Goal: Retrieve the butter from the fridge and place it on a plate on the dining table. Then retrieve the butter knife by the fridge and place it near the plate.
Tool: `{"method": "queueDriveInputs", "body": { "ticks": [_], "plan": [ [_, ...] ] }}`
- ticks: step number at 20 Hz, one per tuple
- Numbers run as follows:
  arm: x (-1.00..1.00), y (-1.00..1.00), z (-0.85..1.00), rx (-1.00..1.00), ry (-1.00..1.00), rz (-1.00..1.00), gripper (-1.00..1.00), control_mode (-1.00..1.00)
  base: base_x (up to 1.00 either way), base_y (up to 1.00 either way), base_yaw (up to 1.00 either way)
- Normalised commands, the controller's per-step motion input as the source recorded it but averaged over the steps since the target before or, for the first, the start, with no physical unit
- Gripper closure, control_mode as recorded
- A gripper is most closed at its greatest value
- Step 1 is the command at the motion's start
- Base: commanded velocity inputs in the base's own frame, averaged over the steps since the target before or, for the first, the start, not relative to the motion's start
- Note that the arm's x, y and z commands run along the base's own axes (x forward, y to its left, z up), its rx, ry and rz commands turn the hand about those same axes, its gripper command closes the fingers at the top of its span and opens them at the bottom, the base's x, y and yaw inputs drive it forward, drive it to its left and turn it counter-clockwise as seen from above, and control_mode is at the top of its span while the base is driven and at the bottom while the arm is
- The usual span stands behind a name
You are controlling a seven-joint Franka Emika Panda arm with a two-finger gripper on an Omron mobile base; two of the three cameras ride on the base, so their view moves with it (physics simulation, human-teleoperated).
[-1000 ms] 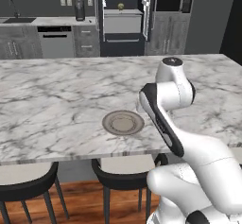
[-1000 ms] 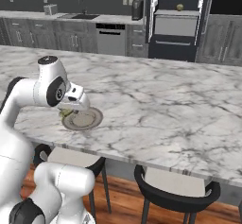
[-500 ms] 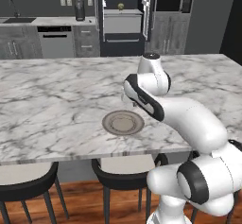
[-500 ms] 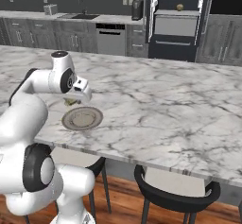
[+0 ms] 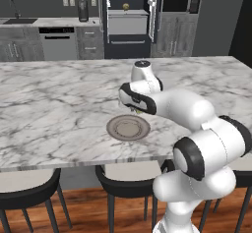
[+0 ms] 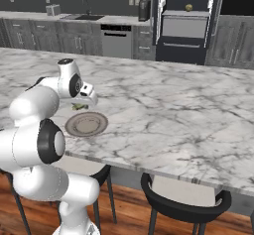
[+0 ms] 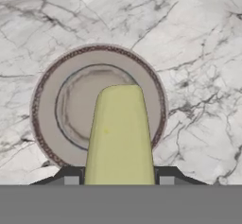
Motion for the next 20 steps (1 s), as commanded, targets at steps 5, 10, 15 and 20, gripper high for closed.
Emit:
{"method": "queueDriveInputs", "body": {
  "ticks": [5, 10, 15, 20],
  "plan": [
    [0.07, 0.04, -0.37, 0.07, 0.01, -0.01, 1.0, -1.0, 0.0, 0.0, 0.0],
    [0.07, 0.16, -0.61, 0.08, 0.0, 0.0, 1.0, -1.0, 0.0, 0.0, 0.0],
    [0.31, 0.1, -0.31, 0.0, -0.07, -0.01, 1.0, -1.0, 0.0, 0.0, 0.0],
    [0.45, 0.0, -0.19, -0.05, 0.05, 0.0, 1.0, -1.0, 0.0, 0.0, 0.0]
  ]
}}
